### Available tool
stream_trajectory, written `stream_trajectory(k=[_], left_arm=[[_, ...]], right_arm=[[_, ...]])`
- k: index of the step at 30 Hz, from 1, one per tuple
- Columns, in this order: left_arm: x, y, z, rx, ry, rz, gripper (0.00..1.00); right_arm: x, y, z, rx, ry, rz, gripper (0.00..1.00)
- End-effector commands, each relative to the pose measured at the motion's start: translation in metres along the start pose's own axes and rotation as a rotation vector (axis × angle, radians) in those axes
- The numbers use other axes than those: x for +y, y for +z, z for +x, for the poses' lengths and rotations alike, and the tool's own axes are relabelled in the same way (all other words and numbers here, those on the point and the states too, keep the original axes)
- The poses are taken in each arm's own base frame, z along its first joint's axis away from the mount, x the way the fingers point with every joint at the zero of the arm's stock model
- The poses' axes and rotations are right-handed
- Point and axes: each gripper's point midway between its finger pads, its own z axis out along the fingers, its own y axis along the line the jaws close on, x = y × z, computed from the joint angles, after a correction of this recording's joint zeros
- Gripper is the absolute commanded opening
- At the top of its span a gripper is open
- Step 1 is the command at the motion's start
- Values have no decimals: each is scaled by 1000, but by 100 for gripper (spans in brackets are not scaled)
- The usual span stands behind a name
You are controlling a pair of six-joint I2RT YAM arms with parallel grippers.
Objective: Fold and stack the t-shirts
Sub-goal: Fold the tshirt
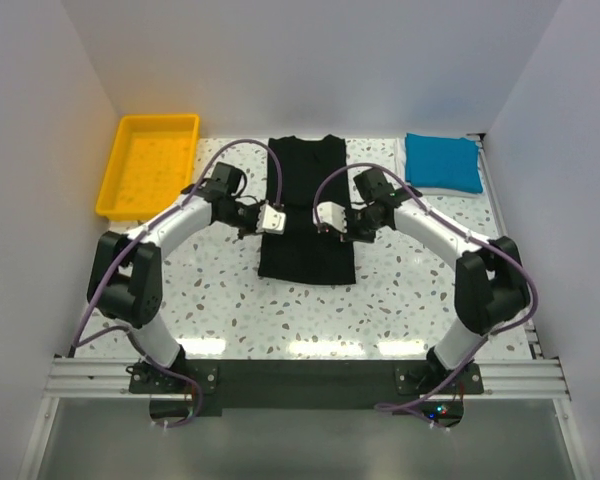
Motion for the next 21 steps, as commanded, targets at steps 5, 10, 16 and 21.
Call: stream_trajectory(k=[5,10,16,21], left_arm=[[86,-2,7,-17,113,-143,0],[115,10,27,-4,141,-176,0],[137,23,48,14,159,-213,0],[146,25,61,22,153,-245,0]], right_arm=[[-83,6,-7,-63,-66,109,0],[-113,23,11,-47,-42,119,0],[-130,46,31,-6,-38,139,0],[-140,56,39,11,-41,154,0]])
